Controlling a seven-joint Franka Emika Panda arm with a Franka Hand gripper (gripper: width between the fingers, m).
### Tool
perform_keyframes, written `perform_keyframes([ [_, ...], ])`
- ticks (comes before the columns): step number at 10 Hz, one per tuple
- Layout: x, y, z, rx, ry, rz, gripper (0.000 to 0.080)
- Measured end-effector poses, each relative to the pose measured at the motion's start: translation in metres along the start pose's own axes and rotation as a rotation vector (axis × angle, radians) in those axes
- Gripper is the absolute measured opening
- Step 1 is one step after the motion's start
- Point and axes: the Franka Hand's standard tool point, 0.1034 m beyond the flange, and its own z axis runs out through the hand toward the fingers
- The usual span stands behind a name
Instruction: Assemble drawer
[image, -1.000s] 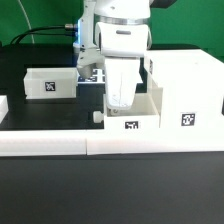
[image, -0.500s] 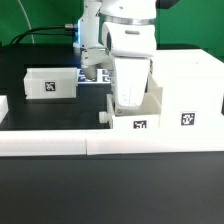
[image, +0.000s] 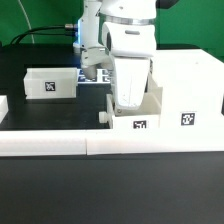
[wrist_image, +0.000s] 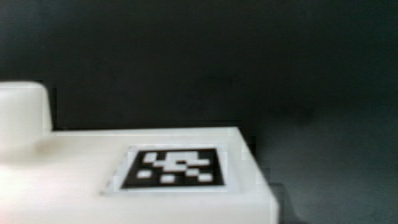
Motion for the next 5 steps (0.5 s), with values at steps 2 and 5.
perform_keyframes([
  [2, 0.0070, 0.0007, -0.0008, -0.002, 0.004, -0.011, 0.0042],
  [5, 0.0057, 0.0006, -0.0006, -0.006, -0.007, -0.028, 0.0042],
])
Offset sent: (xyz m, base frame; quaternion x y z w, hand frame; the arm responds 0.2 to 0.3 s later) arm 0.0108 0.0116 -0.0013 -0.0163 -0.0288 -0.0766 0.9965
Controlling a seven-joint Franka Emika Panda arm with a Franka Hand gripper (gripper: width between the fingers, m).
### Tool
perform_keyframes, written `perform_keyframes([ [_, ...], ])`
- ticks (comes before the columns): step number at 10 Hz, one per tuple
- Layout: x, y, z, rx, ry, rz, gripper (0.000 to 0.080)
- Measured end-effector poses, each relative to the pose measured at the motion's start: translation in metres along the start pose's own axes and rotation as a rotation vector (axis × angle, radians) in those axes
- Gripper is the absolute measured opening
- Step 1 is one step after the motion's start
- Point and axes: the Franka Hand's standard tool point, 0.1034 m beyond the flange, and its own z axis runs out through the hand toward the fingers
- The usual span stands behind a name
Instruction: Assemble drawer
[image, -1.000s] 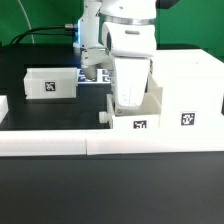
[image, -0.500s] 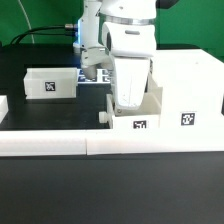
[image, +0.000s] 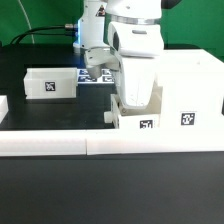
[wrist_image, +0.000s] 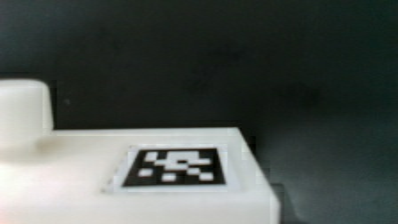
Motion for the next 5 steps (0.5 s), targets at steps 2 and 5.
perform_keyframes([
  [2, -0.0001, -0.0001, 0.0003, -0.004, 0.001, 0.006, 0.0042],
  [5, -0.0038, 0.0024, -0.0067, -0.004, 0.002, 0.067, 0.0224],
])
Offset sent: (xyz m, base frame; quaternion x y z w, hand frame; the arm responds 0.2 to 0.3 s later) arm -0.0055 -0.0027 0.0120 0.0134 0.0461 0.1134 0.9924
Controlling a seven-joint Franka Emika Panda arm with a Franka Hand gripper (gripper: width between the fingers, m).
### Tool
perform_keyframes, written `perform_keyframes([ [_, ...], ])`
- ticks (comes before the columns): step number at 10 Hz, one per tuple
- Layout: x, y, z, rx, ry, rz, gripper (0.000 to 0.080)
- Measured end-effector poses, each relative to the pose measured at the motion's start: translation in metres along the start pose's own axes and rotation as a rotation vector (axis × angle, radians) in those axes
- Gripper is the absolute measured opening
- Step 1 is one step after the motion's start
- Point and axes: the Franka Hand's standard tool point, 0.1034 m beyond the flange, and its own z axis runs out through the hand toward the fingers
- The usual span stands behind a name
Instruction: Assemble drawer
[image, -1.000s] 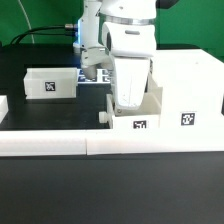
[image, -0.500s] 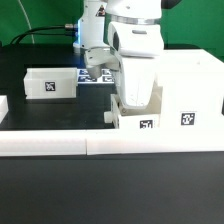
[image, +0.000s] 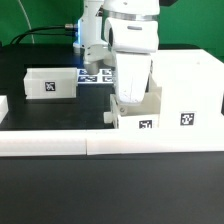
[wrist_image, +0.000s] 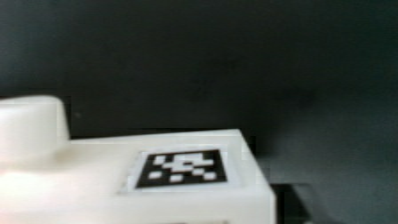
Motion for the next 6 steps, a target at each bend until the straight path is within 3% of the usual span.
perform_keyframes([
  [1, 0.001, 0.001, -0.001, 0.002, -0.001, 0.002, 0.0362],
  [2, 0.000, 0.001, -0.003, 0.004, -0.002, 0.002, 0.0362],
  [3, -0.002, 0.000, -0.009, 0.022, -0.009, 0.004, 0.0537],
  [4, -0.005, 0.002, -0.019, 0.036, -0.016, 0.006, 0.0626],
  [6, -0.009, 0.001, -0.036, 0.057, -0.028, 0.011, 0.0642],
])
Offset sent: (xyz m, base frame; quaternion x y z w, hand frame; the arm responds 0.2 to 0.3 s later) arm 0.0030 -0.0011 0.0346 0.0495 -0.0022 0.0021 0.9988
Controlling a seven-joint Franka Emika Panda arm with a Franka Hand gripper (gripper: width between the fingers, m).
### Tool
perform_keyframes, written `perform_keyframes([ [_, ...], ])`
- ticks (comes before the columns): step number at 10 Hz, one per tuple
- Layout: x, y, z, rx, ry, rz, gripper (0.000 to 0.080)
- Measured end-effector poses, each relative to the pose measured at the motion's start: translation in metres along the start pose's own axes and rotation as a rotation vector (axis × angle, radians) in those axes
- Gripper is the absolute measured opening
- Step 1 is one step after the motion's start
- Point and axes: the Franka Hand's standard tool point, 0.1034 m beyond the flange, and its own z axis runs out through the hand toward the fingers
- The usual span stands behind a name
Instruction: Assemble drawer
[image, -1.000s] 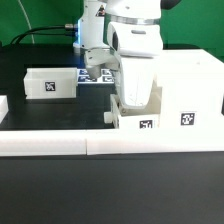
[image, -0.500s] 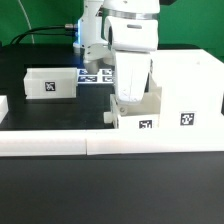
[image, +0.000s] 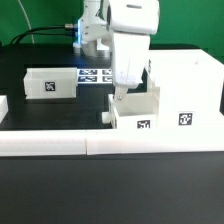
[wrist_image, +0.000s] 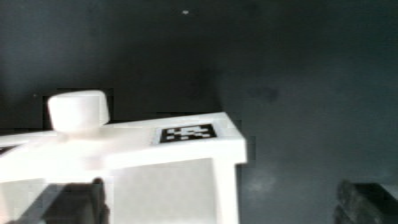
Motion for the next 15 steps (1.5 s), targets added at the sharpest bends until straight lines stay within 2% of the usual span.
perform_keyframes([
  [2, -0.013, 0.000, -0.021, 0.009, -0.012, 0.006, 0.0648],
  [4, -0.033, 0.000, -0.029, 0.015, -0.018, -0.011, 0.0649],
  [5, -0.044, -0.002, -0.024, -0.001, -0.014, -0.032, 0.0649],
  [7, -0.048, -0.005, -0.019, 0.007, -0.011, -0.037, 0.0649],
  [9, -0.071, -0.003, 0.005, 0.021, 0.080, -0.101, 0.0649],
  [10, -0.076, 0.002, 0.010, 0.021, 0.115, -0.090, 0.0649],
  [13, -0.076, 0.001, 0.032, 0.040, 0.192, -0.094, 0.0649],
  [15, -0.058, 0.002, 0.036, 0.052, 0.206, -0.093, 0.0649],
])
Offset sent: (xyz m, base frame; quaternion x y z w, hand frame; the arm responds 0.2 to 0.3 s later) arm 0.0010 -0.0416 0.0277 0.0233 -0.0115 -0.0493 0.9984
